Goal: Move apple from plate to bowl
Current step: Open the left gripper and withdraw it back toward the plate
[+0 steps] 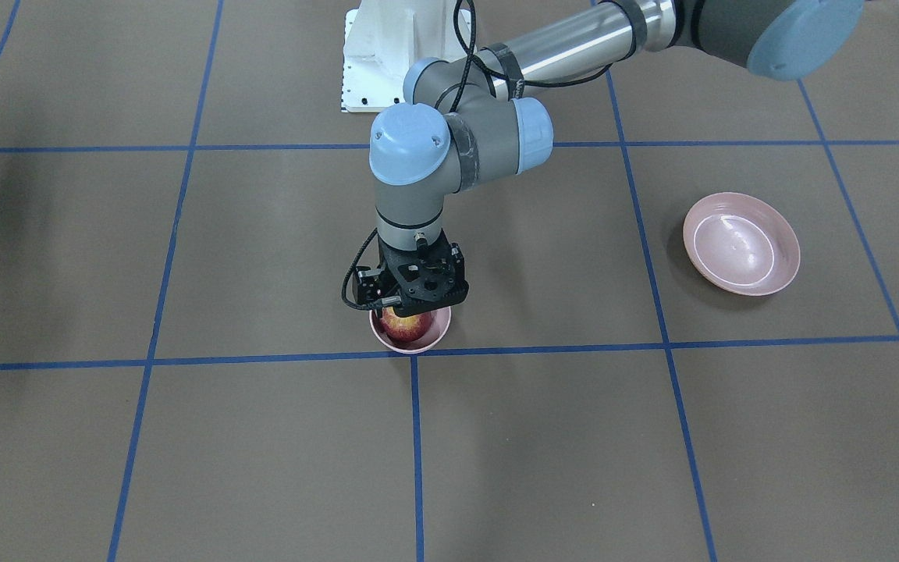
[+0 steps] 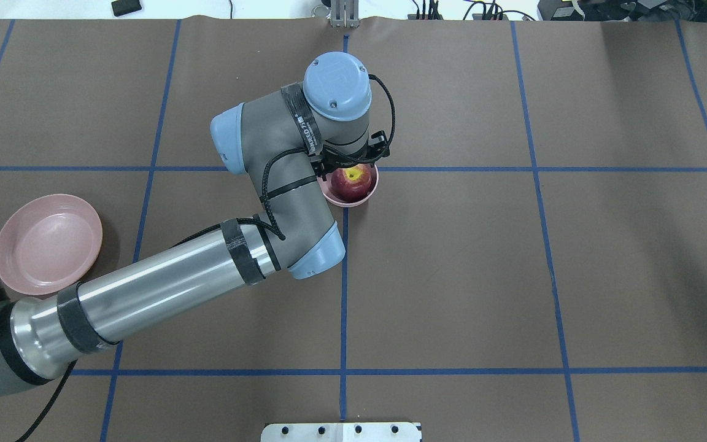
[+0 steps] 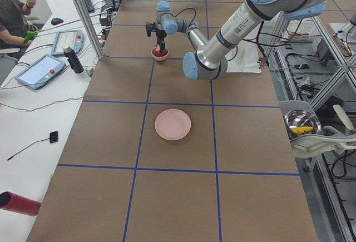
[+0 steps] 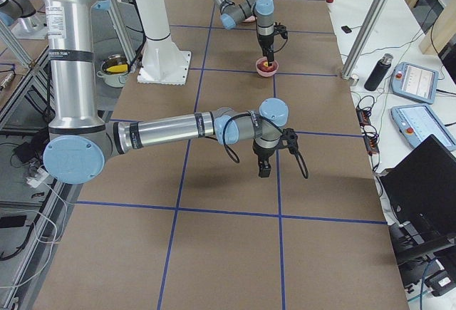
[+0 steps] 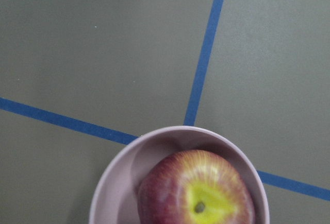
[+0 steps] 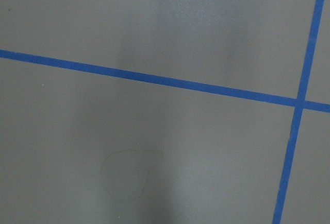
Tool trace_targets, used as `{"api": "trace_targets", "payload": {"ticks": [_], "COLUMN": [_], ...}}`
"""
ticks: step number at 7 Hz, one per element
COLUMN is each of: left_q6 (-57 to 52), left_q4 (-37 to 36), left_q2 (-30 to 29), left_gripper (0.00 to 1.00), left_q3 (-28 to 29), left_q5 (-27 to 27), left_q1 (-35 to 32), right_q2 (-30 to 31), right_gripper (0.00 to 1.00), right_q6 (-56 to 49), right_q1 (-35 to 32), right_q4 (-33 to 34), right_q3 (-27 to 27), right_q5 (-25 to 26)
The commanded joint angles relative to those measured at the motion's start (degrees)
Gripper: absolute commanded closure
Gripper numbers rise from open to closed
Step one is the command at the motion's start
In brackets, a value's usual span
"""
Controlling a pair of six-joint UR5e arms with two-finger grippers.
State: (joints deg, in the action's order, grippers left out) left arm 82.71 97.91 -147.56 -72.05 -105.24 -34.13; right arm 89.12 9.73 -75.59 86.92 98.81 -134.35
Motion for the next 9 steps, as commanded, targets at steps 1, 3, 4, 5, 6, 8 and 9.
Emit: {"api": "trace_targets", "payload": {"ticks": [1, 3, 4, 5, 6, 8, 9], "left_q6": [-2.3, -24.0, -32.5, -38.8, -44.6, -59.3, -60.5], "left_q4": [-0.6, -1.6, -1.1, -1.0, -0.4, 9.7, 13.3], "left_q2": [15.1, 36.4, 43.7, 49.1, 55.6, 69.2, 71.5], "left_gripper": [0.03, 0.03, 0.03, 0.02, 0.02, 0.02, 0.02], "left_q3": [-18.4, -35.5, -38.4, -38.8, -39.0, -38.4, -33.4], "left_q5": [-0.3, -5.0, -8.6, -17.7, -25.0, -25.6, -26.5], "left_q1": [-0.4, -6.2, -11.1, -17.5, -23.6, -34.5, -39.0], "right_q2": [0.0, 0.0, 0.0, 0.1, 0.1, 0.1, 0.1], "right_gripper": [0.0, 0.0, 0.0, 0.0, 0.0, 0.0, 0.0], "right_q6": [-0.1, -0.1, -0.1, -0.1, -0.1, -0.1, -0.1], "right_q1": [0.0, 0.0, -0.1, -0.1, -0.1, -0.1, -0.2], "right_q4": [0.0, 0.2, 0.3, 0.4, 0.4, 0.4, 0.3], "right_q3": [0.0, -0.1, -0.1, -0.2, -0.2, 0.1, 0.1], "right_q5": [0.3, 0.4, 0.4, 0.4, 0.4, 0.4, 0.4]}}
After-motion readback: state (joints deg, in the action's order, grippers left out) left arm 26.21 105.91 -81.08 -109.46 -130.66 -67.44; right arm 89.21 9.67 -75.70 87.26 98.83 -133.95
